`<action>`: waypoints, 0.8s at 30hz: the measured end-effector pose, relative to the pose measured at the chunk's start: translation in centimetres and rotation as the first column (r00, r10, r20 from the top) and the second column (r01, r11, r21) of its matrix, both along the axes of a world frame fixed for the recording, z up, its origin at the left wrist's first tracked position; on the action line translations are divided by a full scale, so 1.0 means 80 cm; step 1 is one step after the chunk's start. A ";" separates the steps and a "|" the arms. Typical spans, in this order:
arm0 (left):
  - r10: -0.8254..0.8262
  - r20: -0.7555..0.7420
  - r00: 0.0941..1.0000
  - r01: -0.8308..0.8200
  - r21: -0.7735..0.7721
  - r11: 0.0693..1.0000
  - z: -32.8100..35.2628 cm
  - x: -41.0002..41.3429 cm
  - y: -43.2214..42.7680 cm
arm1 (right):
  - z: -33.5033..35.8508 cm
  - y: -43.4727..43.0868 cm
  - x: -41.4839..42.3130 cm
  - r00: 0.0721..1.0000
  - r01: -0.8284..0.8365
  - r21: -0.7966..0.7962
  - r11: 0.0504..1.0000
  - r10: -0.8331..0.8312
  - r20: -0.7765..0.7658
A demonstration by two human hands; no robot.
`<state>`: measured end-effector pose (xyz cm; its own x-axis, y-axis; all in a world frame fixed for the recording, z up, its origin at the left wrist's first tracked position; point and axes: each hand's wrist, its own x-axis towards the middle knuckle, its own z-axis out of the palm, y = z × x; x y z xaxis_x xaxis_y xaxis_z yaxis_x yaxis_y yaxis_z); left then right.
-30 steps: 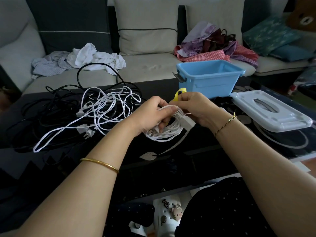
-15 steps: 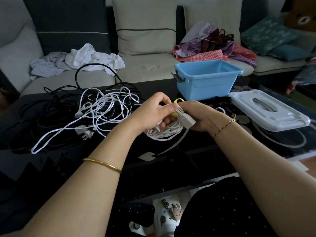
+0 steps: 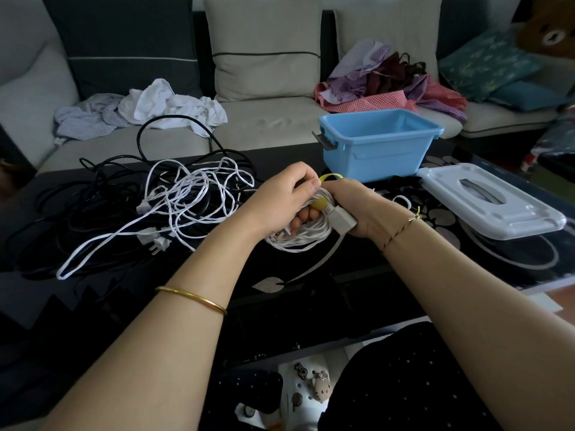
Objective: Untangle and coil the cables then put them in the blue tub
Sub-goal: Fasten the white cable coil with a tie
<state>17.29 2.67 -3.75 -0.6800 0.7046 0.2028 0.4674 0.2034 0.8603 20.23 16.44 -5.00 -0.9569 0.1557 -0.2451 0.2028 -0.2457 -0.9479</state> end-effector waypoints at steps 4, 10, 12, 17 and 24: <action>-0.052 -0.011 0.999 0.051 -0.042 0.998 0.000 0.000 -0.001 | 0.002 0.005 0.002 0.998 -0.031 -0.051 0.998 0.034 0.060; -0.115 -0.059 0.992 0.106 -0.136 0.985 0.000 -0.002 -0.002 | -0.003 0.014 0.000 0.987 0.034 -0.022 0.999 -0.030 0.157; -0.107 -0.080 0.991 0.096 -0.125 0.987 0.000 -0.001 -0.002 | -0.004 0.015 -0.001 0.985 0.037 -0.027 0.999 -0.031 0.167; -0.048 -0.079 0.996 0.040 -0.102 0.994 -0.005 -0.003 0.000 | -0.003 0.011 0.000 0.991 0.038 -0.028 0.999 -0.035 0.127; -0.001 -0.033 0.999 -0.001 -0.069 0.998 -0.008 -0.006 0.000 | 0.000 0.008 0.004 0.982 0.186 0.207 0.961 -0.175 -0.073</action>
